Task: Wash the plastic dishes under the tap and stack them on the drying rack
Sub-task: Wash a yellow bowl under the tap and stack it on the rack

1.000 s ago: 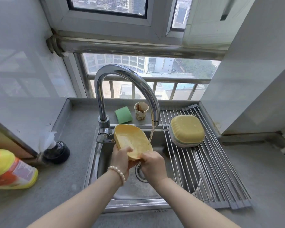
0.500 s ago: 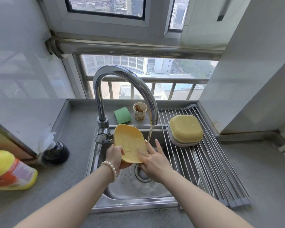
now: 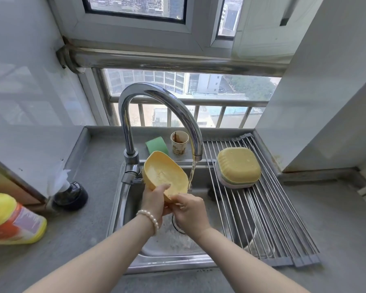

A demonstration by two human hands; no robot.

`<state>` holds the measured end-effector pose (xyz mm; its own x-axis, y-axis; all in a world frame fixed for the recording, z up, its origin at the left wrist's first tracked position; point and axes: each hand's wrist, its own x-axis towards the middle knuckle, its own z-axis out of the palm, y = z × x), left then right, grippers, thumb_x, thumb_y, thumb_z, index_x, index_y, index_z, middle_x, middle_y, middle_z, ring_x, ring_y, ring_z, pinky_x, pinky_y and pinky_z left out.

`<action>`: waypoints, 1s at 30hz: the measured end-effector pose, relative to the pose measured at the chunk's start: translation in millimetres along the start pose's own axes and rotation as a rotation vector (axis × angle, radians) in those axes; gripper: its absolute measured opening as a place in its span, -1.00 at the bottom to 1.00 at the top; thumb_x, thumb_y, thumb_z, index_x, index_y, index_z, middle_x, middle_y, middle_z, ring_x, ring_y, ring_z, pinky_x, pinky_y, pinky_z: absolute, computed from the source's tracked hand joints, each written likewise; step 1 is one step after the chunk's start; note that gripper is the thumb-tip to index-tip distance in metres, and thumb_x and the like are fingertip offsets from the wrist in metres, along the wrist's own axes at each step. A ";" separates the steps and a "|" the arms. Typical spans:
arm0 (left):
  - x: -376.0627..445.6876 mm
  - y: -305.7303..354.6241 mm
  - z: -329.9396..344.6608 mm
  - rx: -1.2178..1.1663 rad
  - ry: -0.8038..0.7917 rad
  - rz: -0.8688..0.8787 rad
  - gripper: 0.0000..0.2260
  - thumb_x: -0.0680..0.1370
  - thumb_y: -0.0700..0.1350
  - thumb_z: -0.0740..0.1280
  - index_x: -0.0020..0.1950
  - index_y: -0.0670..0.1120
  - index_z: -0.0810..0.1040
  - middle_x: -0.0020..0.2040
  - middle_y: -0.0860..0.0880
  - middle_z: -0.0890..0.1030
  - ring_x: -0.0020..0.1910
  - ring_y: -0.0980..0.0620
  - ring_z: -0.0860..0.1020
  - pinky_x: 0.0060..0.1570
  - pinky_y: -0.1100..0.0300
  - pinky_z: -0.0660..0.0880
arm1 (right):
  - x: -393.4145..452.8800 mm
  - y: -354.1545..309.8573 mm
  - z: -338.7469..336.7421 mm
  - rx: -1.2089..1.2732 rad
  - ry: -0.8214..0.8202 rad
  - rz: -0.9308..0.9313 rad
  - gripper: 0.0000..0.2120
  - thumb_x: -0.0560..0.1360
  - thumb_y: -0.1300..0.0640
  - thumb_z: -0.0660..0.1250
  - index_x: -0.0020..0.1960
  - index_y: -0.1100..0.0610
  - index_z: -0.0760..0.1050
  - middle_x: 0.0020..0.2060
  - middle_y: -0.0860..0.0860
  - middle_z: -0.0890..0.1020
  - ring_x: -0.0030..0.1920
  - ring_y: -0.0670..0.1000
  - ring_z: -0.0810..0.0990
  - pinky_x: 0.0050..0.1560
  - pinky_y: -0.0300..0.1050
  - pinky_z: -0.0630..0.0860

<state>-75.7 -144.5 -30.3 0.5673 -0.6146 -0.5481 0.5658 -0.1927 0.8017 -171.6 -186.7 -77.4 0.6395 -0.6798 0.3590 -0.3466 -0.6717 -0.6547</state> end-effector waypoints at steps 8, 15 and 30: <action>15.0 24.7 -18.9 0.275 -0.093 -0.192 -0.69 0.41 -0.28 0.13 0.14 -0.25 0.42 0.06 -0.34 0.57 -0.06 -0.33 0.61 -0.18 -0.11 0.61 | 12.1 31.6 -31.8 -0.445 -0.484 -0.081 -0.30 0.49 -0.29 0.02 0.47 0.14 0.28 0.47 0.04 0.30 0.51 0.02 0.17 0.52 0.08 -0.12; 11.7 23.7 -17.3 0.260 -0.126 -0.208 -0.77 0.48 -0.25 0.22 0.13 -0.23 0.45 -0.08 -0.24 0.60 -0.17 -0.18 0.60 -0.21 0.03 0.60 | 7.8 34.4 -18.2 -0.599 -0.197 -0.277 -0.63 -0.01 0.41 0.53 -0.24 0.17 0.63 -0.25 0.07 0.70 -0.07 0.13 0.69 0.15 0.11 0.51; 17.5 27.8 -21.0 0.391 0.020 -0.033 -0.80 0.49 -0.31 0.10 0.03 -0.14 0.43 -0.06 -0.24 0.56 -0.14 -0.31 0.61 -0.25 -0.21 0.60 | -2.2 40.8 -13.9 -0.626 -0.167 -0.254 -0.73 0.43 -0.05 0.36 0.06 0.04 0.63 0.08 -0.04 0.66 0.19 0.15 0.59 0.17 0.35 0.44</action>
<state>-37.4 -144.6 -22.6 0.5667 -0.5888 -0.5763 0.3152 -0.4913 0.8119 -196.7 -216.7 -95.6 0.8329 -0.4585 0.3101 -0.4707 -0.8814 -0.0392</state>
